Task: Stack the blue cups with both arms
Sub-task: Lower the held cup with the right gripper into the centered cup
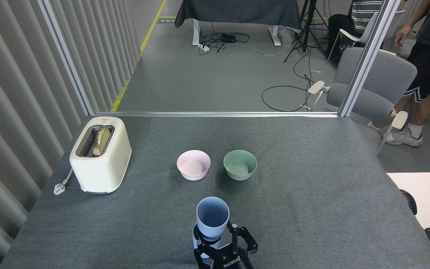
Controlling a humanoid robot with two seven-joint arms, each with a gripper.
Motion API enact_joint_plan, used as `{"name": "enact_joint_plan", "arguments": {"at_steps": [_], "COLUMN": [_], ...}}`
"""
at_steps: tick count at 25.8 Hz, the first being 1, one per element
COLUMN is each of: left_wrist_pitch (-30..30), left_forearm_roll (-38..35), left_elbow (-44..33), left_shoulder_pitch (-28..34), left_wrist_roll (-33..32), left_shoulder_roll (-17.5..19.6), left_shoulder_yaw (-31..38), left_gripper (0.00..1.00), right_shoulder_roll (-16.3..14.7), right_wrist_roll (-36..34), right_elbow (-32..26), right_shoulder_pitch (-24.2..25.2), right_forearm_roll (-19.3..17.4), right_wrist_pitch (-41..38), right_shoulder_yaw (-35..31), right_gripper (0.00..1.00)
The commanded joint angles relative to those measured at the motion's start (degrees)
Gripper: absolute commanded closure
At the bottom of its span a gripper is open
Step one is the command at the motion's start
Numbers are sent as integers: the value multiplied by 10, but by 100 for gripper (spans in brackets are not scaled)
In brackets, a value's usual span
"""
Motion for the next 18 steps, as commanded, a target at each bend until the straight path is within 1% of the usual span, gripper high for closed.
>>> {"name": "enact_joint_plan", "arguments": {"at_steps": [1,7,9,10,11,12,14,18], "left_wrist_pitch": [0,0,0,0,0,0,0,0], "left_forearm_roll": [0,0,0,0,0,0,0,0], "left_elbow": [0,0,0,0,0,0,0,0], "left_shoulder_pitch": [0,0,0,0,0,0,0,0], "left_wrist_roll": [0,0,0,0,0,0,0,0], "left_shoulder_roll": [0,0,0,0,0,0,0,1], "left_shoulder_yaw": [0,1,1,1,1,1,1,2], "left_gripper": [0,0,0,0,0,0,0,0], "right_shoulder_roll": [1,6,7,7,7,8,8,8], "right_wrist_roll": [0,-9,-9,-9,-9,-9,-9,-10], "right_elbow": [14,49,56,57,60,62,64,57], "right_shoulder_pitch": [-1,-19,-25,-30,-32,-34,-34,-33], "right_forearm_roll": [0,-1,-3,-4,-4,-4,-5,-7], "right_wrist_pitch": [0,0,0,0,0,0,-1,-18], "right_shoulder_yaw": [1,1,1,1,1,2,2,4], "right_gripper": [35,35,33,28,21,12,2,0]}}
